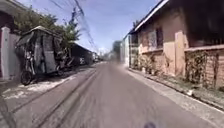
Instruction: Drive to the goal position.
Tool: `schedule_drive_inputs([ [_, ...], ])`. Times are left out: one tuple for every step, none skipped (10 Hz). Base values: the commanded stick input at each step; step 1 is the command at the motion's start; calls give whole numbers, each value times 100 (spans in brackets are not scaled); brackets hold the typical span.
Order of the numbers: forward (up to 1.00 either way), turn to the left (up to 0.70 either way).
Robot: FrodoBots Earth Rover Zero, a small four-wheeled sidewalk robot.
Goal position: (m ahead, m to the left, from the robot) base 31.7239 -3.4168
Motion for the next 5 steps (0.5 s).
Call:
schedule_drive_inputs([
  [99, 0],
  [99, 0],
  [99, 0],
  [99, 0],
  [99, 0],
])
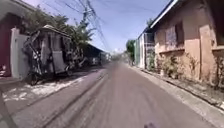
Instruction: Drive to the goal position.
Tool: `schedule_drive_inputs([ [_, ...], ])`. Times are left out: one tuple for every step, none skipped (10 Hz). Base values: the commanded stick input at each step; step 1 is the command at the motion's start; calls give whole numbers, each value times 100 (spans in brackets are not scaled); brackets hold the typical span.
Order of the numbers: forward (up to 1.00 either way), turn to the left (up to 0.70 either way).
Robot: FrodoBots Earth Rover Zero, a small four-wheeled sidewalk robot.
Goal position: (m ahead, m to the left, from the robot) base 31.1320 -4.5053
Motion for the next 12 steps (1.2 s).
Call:
schedule_drive_inputs([
  [99, 0],
  [99, 0],
  [99, 0],
  [99, 0],
  [99, 6],
  [99, 27],
  [99, 40],
  [99, 27],
  [99, 7],
  [99, 0],
  [99, 0],
  [99, 0],
])
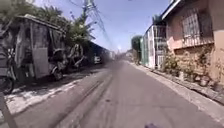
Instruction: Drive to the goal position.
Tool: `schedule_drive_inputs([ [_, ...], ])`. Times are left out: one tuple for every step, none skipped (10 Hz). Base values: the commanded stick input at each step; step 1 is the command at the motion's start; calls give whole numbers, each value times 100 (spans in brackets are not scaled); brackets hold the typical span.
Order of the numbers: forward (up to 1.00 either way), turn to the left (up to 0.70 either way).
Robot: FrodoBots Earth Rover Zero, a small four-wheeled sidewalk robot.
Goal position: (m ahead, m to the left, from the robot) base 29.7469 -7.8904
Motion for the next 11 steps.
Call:
schedule_drive_inputs([
  [99, 0],
  [99, 0],
  [99, 0],
  [99, 0],
  [99, 0],
  [99, 0],
  [99, 0],
  [99, 0],
  [99, 0],
  [99, 0],
  [99, 0],
])
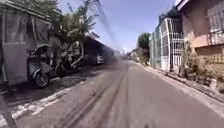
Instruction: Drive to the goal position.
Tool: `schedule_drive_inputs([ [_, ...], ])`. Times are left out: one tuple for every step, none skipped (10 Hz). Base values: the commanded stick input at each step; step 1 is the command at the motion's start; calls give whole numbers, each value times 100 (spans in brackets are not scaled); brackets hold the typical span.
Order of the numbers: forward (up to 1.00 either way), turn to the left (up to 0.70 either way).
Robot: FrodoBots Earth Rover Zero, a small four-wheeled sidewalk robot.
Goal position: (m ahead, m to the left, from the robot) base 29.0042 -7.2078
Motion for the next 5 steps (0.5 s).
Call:
schedule_drive_inputs([
  [99, 0],
  [99, 0],
  [99, 0],
  [99, 0],
  [99, 0],
])
